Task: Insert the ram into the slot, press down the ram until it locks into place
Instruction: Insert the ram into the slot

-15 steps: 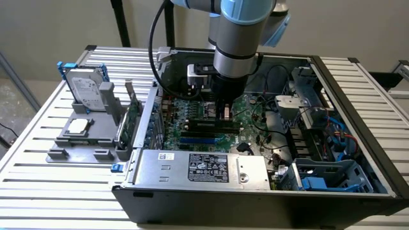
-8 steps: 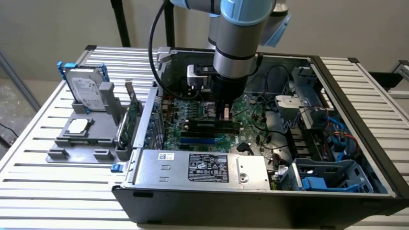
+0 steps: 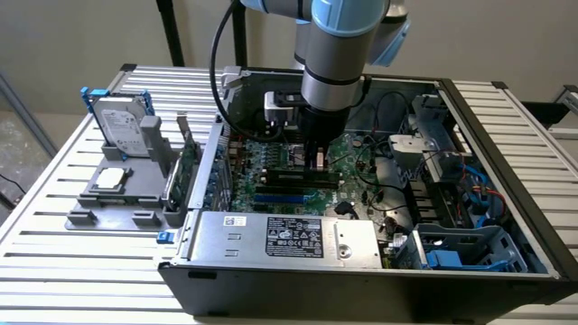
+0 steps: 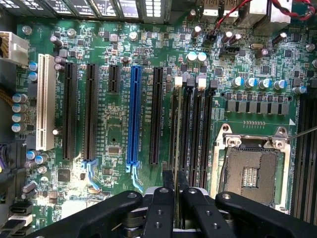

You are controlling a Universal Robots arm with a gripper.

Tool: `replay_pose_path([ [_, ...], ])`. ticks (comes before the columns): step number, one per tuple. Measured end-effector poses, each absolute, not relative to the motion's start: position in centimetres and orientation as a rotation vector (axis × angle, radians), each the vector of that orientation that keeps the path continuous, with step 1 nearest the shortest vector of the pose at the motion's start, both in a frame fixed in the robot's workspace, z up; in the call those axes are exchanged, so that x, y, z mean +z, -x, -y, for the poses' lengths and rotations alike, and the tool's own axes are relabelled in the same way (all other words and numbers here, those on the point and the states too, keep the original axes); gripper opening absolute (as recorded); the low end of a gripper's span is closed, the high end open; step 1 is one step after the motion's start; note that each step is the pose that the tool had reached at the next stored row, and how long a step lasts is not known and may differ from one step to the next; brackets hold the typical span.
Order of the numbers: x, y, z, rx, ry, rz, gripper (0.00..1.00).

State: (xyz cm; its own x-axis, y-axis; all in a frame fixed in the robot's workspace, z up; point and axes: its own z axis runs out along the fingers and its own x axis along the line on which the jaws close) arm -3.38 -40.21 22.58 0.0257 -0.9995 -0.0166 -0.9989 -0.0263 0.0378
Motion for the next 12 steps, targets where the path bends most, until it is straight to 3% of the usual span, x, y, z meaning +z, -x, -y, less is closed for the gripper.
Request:
replay_pose_path([
  [12,22.27,3.38,40.2,-0.06,-2.239,2.181,0.14],
])
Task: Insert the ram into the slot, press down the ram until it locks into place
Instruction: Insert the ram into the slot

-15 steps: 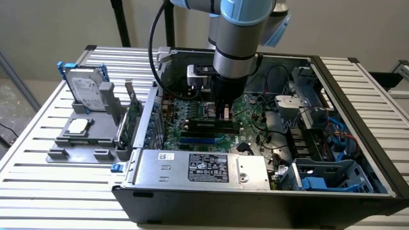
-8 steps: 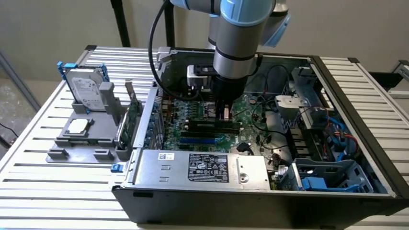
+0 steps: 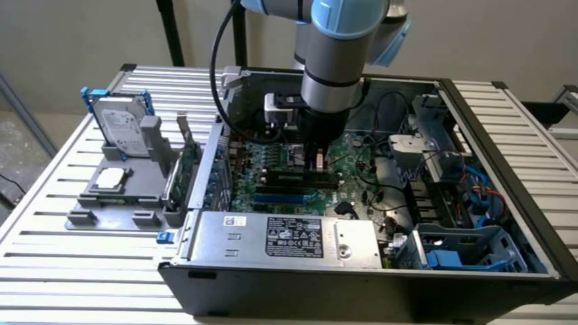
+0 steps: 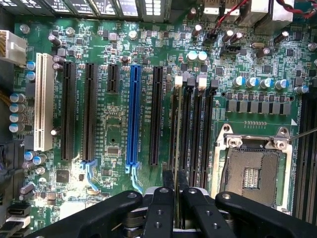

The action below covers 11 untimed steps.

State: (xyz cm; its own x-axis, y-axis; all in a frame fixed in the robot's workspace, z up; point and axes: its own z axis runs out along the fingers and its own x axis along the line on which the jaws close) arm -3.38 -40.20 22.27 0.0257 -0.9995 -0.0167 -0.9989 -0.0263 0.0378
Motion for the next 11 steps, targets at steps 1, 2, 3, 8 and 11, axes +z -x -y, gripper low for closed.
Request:
replay_pose_path([
  [1,22.23,3.38,40.2,-0.06,-2.239,2.181,0.14],
  [2,22.2,3.38,40.2,-0.06,-2.239,2.181,0.14],
  [3,22.17,3.38,40.2,-0.06,-2.239,2.181,0.14],
  [8,22.24,3.38,40.2,-0.06,-2.239,2.181,0.21],
  [11,23.07,3.38,40.2,-0.06,-2.239,2.181,0.21],
])
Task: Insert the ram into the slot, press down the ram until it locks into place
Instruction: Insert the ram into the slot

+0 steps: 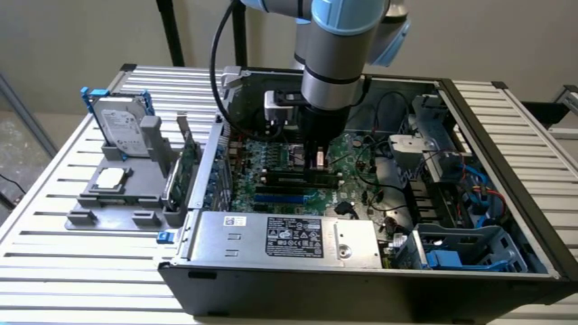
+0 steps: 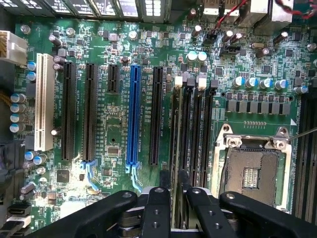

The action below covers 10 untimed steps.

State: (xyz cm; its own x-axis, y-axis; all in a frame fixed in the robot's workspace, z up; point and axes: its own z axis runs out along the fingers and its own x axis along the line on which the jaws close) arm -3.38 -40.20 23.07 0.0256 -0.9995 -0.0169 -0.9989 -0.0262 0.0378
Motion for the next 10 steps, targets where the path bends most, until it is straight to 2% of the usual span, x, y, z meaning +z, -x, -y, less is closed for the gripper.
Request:
replay_pose_path([
  [5,24.7,3.4,40.2,-0.06,-2.239,2.181,0.21],
  [6,24.7,3.4,40.2,-0.06,-2.239,2.181,0.19],
  [7,24.7,3.4,40.2,-0.06,-2.239,2.181,0.13],
  [10,24.7,3.5,40.2,-0.06,-2.24,2.18,0.11],
])
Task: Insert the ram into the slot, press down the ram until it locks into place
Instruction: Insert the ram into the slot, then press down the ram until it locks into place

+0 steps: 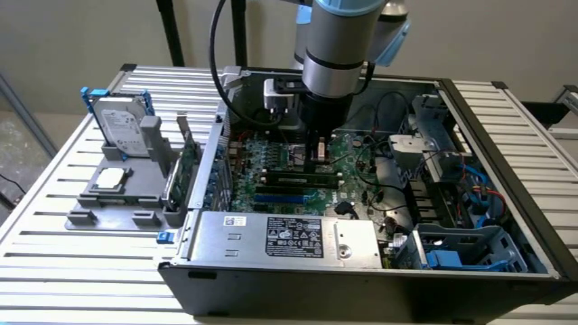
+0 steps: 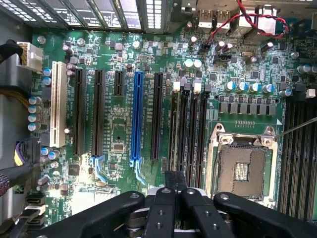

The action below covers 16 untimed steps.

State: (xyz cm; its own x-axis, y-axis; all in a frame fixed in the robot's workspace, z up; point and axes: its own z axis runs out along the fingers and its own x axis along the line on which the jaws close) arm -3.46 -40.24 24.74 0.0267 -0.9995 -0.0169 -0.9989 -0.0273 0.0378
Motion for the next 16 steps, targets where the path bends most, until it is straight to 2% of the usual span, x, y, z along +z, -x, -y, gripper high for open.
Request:
replay_pose_path([
  [16,24.73,3.61,40.22,-0.06,-2.239,2.18,0.11],
])
